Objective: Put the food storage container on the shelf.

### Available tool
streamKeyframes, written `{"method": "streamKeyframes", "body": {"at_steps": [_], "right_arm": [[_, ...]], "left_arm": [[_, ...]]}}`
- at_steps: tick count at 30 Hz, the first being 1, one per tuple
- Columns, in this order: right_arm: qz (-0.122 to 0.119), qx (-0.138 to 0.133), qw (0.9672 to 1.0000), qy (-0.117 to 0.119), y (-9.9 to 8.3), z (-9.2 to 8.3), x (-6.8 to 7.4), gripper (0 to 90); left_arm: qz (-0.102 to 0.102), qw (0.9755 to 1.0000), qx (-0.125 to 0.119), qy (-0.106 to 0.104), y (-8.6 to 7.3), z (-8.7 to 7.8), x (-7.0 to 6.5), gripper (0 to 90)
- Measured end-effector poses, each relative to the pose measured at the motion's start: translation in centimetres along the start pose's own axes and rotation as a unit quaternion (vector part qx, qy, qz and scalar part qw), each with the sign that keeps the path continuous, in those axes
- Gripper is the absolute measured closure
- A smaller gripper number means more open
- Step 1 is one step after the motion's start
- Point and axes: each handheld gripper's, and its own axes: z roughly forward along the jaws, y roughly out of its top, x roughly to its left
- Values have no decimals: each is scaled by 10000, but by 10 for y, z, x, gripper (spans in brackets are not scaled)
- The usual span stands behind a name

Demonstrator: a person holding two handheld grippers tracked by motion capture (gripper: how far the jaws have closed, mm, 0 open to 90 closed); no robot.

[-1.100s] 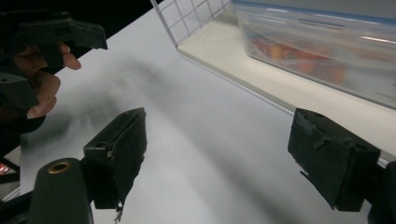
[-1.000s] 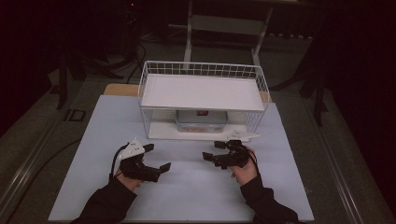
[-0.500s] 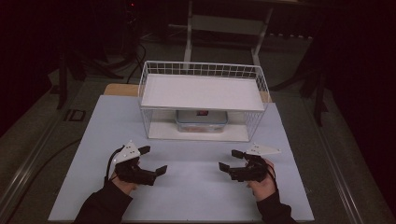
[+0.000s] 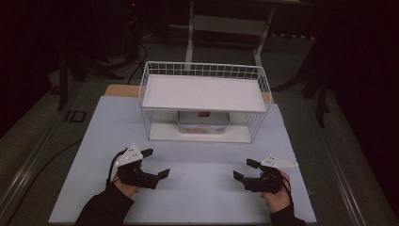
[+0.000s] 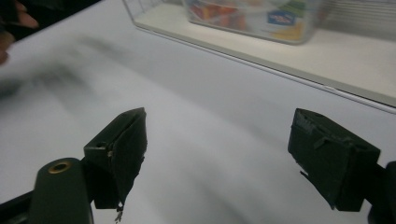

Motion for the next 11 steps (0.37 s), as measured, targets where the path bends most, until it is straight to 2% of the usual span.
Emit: {"method": "streamKeyframes", "body": {"at_steps": [5,11], "right_arm": [[4,45,10000,-80,-4,-2,-6,193],[-62,13,10000,-76,-3,-2,-5,192]], "left_arm": [[63,10000,-18,-10,0,0,-1,0],[151,9998,-77,-77,0,-1,-3,0]]}}
